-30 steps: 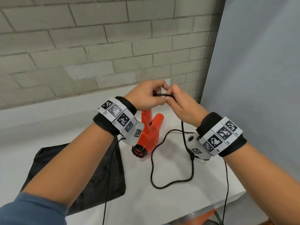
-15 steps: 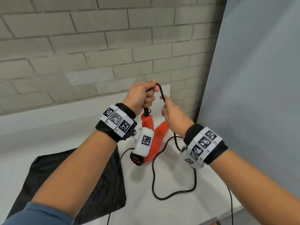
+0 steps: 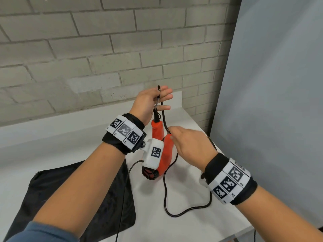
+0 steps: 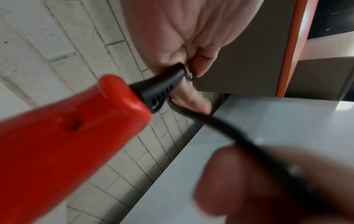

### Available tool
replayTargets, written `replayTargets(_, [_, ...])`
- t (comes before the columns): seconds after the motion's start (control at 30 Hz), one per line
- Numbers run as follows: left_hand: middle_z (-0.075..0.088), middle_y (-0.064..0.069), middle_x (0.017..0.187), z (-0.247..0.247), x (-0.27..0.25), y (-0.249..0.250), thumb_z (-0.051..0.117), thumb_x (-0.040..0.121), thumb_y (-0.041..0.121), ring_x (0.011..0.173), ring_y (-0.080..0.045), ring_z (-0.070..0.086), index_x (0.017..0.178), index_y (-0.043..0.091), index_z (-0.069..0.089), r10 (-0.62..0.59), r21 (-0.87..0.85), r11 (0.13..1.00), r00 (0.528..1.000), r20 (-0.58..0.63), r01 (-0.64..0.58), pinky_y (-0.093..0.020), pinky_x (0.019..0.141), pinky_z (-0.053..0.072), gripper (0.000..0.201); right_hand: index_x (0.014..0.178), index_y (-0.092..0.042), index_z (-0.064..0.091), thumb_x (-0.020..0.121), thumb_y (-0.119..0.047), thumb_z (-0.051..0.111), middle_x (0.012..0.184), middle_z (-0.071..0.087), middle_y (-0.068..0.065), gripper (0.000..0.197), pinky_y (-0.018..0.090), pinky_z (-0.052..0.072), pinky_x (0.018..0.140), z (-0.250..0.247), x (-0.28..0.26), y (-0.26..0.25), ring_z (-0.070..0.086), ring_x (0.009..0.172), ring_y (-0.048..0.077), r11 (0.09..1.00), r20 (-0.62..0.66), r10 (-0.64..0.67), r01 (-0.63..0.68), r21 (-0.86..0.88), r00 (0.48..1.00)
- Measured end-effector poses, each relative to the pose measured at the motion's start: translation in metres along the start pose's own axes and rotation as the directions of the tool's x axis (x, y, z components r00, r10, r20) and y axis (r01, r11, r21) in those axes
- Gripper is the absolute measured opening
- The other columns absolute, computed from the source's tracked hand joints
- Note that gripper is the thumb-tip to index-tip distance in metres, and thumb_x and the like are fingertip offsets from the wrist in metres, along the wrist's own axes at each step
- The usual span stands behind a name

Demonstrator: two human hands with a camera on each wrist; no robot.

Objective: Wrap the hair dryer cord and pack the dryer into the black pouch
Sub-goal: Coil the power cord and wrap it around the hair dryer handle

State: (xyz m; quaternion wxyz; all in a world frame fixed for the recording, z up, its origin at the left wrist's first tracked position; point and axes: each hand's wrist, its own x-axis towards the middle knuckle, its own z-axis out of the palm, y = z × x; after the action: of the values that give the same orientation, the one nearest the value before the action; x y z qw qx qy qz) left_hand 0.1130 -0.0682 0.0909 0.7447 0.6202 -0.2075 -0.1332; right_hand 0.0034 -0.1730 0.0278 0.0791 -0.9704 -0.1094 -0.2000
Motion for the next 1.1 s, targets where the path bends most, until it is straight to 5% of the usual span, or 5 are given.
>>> replayTargets(0.13, [0.056,-0.012,0.121,0.002,-0.002,-0.008,0.034,0.097,0.011,0.089,-0.013,0.061,0.127,0.001,0.046,-0.008,0.098,0.995,0.997,0.076,0.0,-0.019,0.071,0.055,0.034,0.085,-0.018,0.059,0.085,-0.028,0.038,0.068,0.061,-0.002,0.023,0.018,0.023,0.041,-0.019,0.011,0.004,0.055,0.046,0.018,0.984,-0.263,-0.091,0.046,-0.174,0.96])
replayTargets(0.33, [0.062,-0.015,0.113,0.002,-0.008,-0.01,0.014,0.093,0.049,0.098,-0.02,0.061,0.118,0.003,0.054,-0.023,0.318,0.947,0.978,0.205,-0.045,-0.03,0.087,0.051,0.067,0.1,-0.014,0.058,0.091,-0.035,0.033,0.093,0.062,0.005,0.034,0.029,0.033,0.051,-0.04,0.04,0.009,0.062,0.073,0.029,0.998,-0.316,0.068,-0.069,0.01,0.946])
replayTargets(0.57, [0.061,0.004,0.048,-0.001,-0.011,-0.008,0.01,0.098,0.04,0.034,-0.006,0.037,0.076,0.019,0.063,-0.034,0.367,0.926,0.95,0.311,-0.087,-0.021,0.043,0.03,0.061,0.099,-0.016,0.061,0.093,-0.033,0.045,0.086,0.068,0.003,0.024,0.037,0.047,0.07,-0.045,0.065,0.023,0.061,0.083,0.023,0.936,-0.098,0.198,-0.159,0.313,0.975])
replayTargets(0.87, [0.052,0.006,0.05,-0.016,-0.006,-0.007,0.036,0.096,0.024,0.032,-0.002,0.031,0.07,0.008,0.063,-0.126,0.253,0.967,0.94,0.317,0.044,-0.015,0.038,0.028,0.041,0.082,-0.017,0.054,0.091,-0.018,0.051,0.063,0.057,-0.01,0.01,0.007,0.039,0.057,-0.033,0.055,0.03,0.053,0.057,-0.002,0.794,-0.099,0.214,-0.114,0.597,0.972])
replayTargets(1.1, [0.041,0.009,0.039,-0.011,-0.007,-0.006,0.028,0.098,0.018,0.028,-0.002,0.023,0.076,0.007,0.057,-0.218,0.167,0.973,0.884,0.413,0.162,-0.015,0.038,0.022,0.038,0.073,-0.018,0.053,0.094,-0.011,0.042,0.062,0.056,-0.004,0.026,0.021,0.042,0.065,-0.029,0.055,0.032,0.051,0.06,0.008,0.691,-0.115,0.21,-0.064,0.72,0.971])
